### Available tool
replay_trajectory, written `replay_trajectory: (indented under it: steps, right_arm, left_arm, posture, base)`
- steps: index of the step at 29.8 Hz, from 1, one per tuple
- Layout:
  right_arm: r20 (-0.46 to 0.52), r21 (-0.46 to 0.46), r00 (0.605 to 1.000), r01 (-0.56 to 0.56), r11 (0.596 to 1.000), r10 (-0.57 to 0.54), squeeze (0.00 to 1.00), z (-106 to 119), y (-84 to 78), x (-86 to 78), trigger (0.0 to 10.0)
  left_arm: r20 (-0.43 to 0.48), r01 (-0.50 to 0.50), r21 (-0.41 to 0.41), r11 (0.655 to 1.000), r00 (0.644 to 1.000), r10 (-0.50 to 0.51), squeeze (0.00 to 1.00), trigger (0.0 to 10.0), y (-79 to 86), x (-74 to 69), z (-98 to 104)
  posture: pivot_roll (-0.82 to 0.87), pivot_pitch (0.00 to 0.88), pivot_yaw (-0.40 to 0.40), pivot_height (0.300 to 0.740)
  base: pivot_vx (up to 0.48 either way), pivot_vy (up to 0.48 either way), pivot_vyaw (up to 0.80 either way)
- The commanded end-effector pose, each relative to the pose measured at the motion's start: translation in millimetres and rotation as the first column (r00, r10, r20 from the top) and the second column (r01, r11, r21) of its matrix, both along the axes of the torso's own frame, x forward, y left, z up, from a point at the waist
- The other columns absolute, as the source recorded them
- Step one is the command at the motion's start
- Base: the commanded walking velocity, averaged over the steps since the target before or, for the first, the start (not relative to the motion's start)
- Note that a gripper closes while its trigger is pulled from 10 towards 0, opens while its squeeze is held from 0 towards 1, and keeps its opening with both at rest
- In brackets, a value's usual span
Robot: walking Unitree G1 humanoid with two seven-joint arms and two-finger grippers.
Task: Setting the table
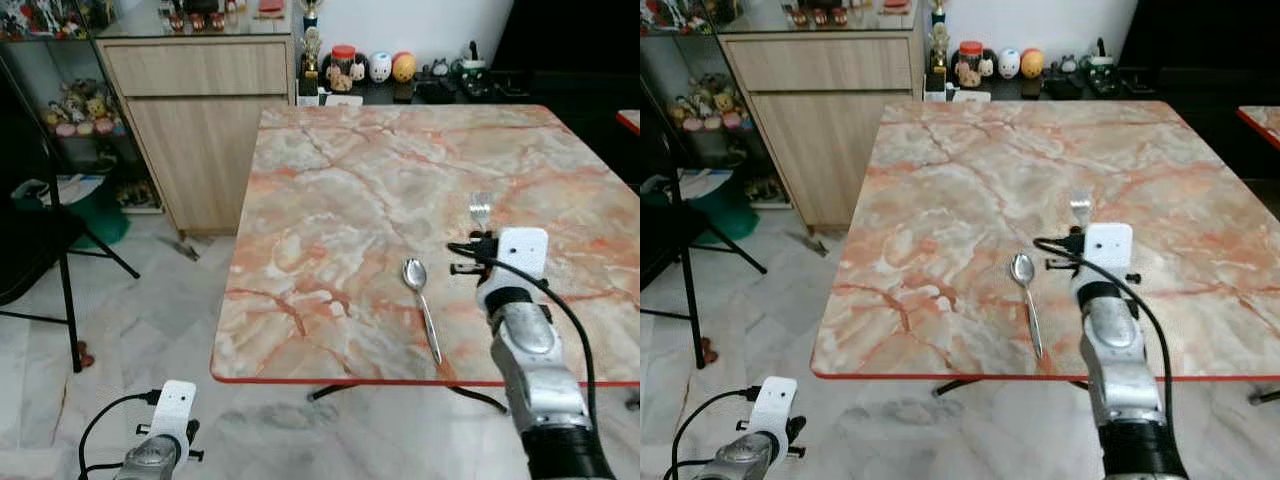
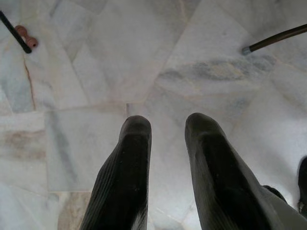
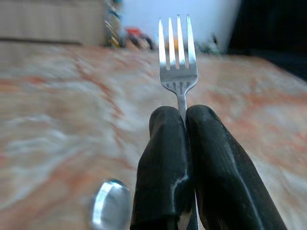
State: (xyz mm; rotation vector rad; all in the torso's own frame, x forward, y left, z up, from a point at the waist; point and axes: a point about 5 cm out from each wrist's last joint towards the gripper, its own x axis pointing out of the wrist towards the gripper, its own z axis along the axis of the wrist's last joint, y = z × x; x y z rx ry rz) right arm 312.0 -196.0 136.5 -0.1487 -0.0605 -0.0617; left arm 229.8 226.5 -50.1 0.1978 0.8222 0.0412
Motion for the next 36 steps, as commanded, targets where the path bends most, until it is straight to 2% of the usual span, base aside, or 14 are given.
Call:
replay_trajectory:
  steps: [1,4,13,36]
  right_arm:
    - [0.058,-0.021,0.998,-0.010,1.000,0.011,0.00,9,2.3,-2.4,10.0]
    - [0.108,0.014,0.994,0.026,1.000,-0.027,0.00,19,-2.9,-3.2,10.0]
    - [0.169,-0.023,0.985,0.031,0.999,-0.027,0.00,27,-3.3,-6.9,10.0]
    - [0.188,-0.003,0.982,0.024,1.000,-0.023,0.00,28,5.4,-6.1,10.0]
  left_arm:
    - [-0.007,0.012,0.009,1.000,1.000,-0.012,0.00,10.0,0.3,-0.6,0]
    - [-0.008,0.014,0.012,1.000,1.000,-0.014,0.00,10.0,0.6,-0.4,0]
    - [-0.016,0.035,0.038,0.999,0.999,-0.034,0.00,10.0,1.6,-0.2,0]
    - [-0.018,0.047,0.047,0.998,0.999,-0.046,0.00,10.0,1.3,0.0,0]
  posture:
    - [0.01,0.000,-0.009,0.740]
    - [0.02,0.000,-0.007,0.740]
    - [0.01,0.000,-0.008,0.740]
    - [0.00,0.000,-0.010,0.740]
  base:
    - [0.000,0.000,0.00]
    - [0.000,0.000,0.00]
    - [0.000,-0.059,0.00]
    - [0.000,-0.396,0.00]
